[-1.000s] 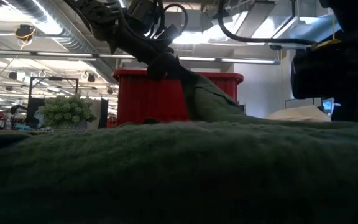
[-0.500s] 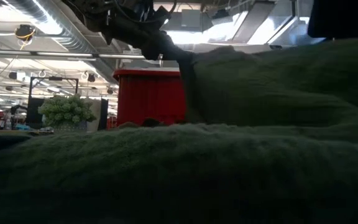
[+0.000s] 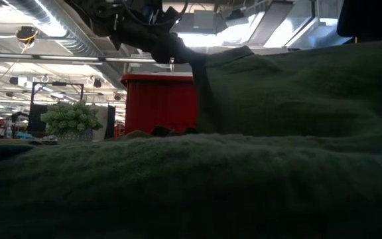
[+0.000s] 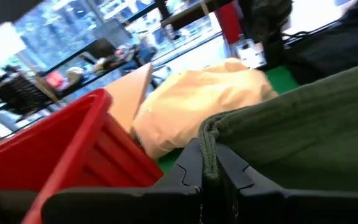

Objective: Fold laundry
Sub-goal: Fold the green polo shirt

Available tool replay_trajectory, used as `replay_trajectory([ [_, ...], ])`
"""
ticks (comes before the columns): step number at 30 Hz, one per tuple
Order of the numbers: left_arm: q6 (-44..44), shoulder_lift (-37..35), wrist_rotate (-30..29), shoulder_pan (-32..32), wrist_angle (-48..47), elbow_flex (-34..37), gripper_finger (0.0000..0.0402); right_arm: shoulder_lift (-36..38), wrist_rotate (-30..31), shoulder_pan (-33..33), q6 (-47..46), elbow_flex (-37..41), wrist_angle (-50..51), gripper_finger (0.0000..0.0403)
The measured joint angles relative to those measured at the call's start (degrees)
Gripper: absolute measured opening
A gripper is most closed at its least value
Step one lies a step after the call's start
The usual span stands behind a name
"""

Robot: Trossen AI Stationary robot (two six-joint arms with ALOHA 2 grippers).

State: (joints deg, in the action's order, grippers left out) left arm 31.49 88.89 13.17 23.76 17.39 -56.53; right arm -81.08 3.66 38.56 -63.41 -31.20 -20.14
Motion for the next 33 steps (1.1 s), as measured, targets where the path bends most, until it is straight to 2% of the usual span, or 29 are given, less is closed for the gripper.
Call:
replay_trajectory([
  [7, -4.39, 3.97, 6.06, 2.65, 3.09, 0.02, 0.0002, 0.02, 2.75, 0.01, 4.63, 0.0, -5.07, 0.0],
  [13, -5.51, 5.46, 6.91, 3.78, 3.69, 0.04, 0.0002, -0.01, 3.02, -3.17, 12.06, 0.0, -12.19, 0.0],
  [17, -5.89, 5.46, 6.86, 4.86, 3.75, 0.04, 0.0002, -1.99, -1.26, -7.58, 16.62, -0.07, -16.61, 0.0],
  [23, -6.92, 5.46, 7.22, 6.81, -0.86, 0.04, 0.0002, -9.66, -8.36, -13.78, 17.76, -0.34, -25.87, 0.0],
  [29, -2.49, 5.02, 7.37, 7.61, -12.87, 0.07, 0.0002, -17.61, -16.47, -16.6, 17.2, -4.73, -26.06, 0.0],
  [33, 1.94, 5.02, 7.13, 7.62, -20.91, 0.07, 0.0002, -21.41, -19.8, -16.56, 17.04, -7.47, -23.96, 0.0],
])
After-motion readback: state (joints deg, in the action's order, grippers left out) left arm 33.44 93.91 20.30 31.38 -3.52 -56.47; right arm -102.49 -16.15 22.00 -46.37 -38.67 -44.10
